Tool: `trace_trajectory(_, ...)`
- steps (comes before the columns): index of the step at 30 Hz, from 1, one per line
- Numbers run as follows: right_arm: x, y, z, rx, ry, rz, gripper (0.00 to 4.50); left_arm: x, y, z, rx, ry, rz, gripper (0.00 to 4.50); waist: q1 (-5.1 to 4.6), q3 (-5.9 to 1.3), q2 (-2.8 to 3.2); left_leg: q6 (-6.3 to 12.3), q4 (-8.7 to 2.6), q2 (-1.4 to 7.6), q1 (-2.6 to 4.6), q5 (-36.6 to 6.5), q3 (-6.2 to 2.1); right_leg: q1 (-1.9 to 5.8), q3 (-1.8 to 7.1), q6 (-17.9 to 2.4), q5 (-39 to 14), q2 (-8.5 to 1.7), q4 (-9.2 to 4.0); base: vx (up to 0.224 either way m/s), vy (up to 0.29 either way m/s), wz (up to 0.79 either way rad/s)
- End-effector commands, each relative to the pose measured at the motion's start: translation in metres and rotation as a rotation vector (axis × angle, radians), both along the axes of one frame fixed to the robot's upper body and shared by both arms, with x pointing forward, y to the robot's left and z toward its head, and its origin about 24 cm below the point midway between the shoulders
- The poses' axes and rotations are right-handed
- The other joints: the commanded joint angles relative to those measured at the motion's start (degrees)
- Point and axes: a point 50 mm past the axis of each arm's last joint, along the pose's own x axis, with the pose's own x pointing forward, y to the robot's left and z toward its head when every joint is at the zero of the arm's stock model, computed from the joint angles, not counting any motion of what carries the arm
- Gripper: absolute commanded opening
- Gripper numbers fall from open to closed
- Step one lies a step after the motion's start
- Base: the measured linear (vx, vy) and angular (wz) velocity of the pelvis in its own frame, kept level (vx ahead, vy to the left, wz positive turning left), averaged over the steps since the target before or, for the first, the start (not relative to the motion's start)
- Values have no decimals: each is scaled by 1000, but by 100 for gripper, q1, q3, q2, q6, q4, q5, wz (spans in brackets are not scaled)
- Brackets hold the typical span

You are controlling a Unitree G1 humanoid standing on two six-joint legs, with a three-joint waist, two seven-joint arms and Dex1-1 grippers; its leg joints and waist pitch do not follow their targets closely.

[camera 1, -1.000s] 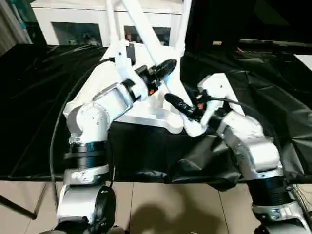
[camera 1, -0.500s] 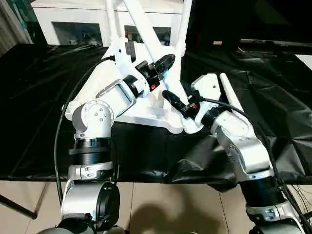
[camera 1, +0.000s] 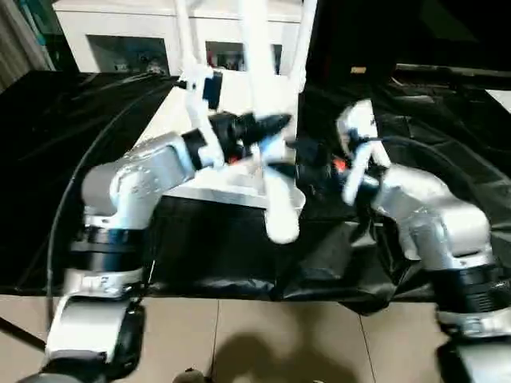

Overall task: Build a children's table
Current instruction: Pick table leg

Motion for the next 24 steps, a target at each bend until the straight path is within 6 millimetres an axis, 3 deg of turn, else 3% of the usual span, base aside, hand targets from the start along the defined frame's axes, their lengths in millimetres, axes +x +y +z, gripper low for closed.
trace_trajectory(1,0,-3,-3,-25,42,22,295,-8,-5,13,-21,-58,-81,179,30,-443,-23,87,-378,46,94,-755,21,374,183,-1310,-451,-263,-347,0,0,0)
trace_trajectory(3,-3,-3,-10,-73,81,45,295,-11,-5,18,-56,-68,-113,179,28,-429,-34,53,-381,52,94,-813,26,363,186,-1285,-604,-263,-357,0,0,0)
trace_trajectory(4,-3,-3,-11,-81,89,49,295,-12,-5,19,-61,-71,-120,179,14,-425,-80,55,-381,45,86,-819,34,368,189,-1261,-656,-257,-367,0,0,0)
trace_trajectory(5,-6,-2,-13,-86,108,68,268,-14,-5,21,-70,-86,-147,179,28,-426,-75,53,-380,45,94,-818,32,361,192,-1223,-784,-269,-373,0,0,0)
trace_trajectory(6,-6,-2,-13,-86,108,68,268,-14,-5,21,-70,-86,-147,179,32,-424,-102,54,-382,47,88,-798,32,361,192,-1180,-881,-273,-374,0,0,0)
trace_trajectory(7,-7,-1,-14,-89,127,88,261,-16,-4,22,-79,-101,-171,179,35,-426,-68,37,-380,53,94,-800,28,348,196,-1164,-908,-277,-375,0,0,0)
trace_trajectory(9,-8,0,-14,-91,132,93,246,-16,-4,22,-81,-103,-173,179,24,-421,-71,13,-386,55,100,-830,27,336,192,-1121,-942,-262,-381,0,0,0)
trace_trajectory(13,-8,0,-16,-92,151,97,217,-17,-2,20,-83,-97,-172,179,37,-435,-90,13,-378,53,90,-731,26,345,194,-1117,-823,-265,-361,0,0,0)
trace_trajectory(15,-8,1,-16,-90,156,99,202,-17,-1,20,-84,-91,-169,179,49,-435,-127,32,-377,54,88,-675,31,344,193,-1121,-767,-267,-356,0,0,0)
trace_trajectory(20,-6,6,-19,-96,151,91,188,-18,1,17,-73,-90,-168,179,66,-436,-137,-10,-384,63,93,-657,26,341,187,-1142,-669,-269,-336,0,0,0)
trace_trajectory(22,-5,6,-19,-97,143,75,187,-16,0,16,-55,-83,-125,235,68,-436,-139,-29,-382,64,104,-689,30,333,191,-1148,-659,-268,-336,0,0,0)
trace_trajectory(24,-3,7,-20,-96,129,48,187,-10,-3,14,-48,-60,-63,249,71,-432,-178,-45,-385,71,104,-682,33,337,195,-1150,-634,-269,-331,0,0,0)
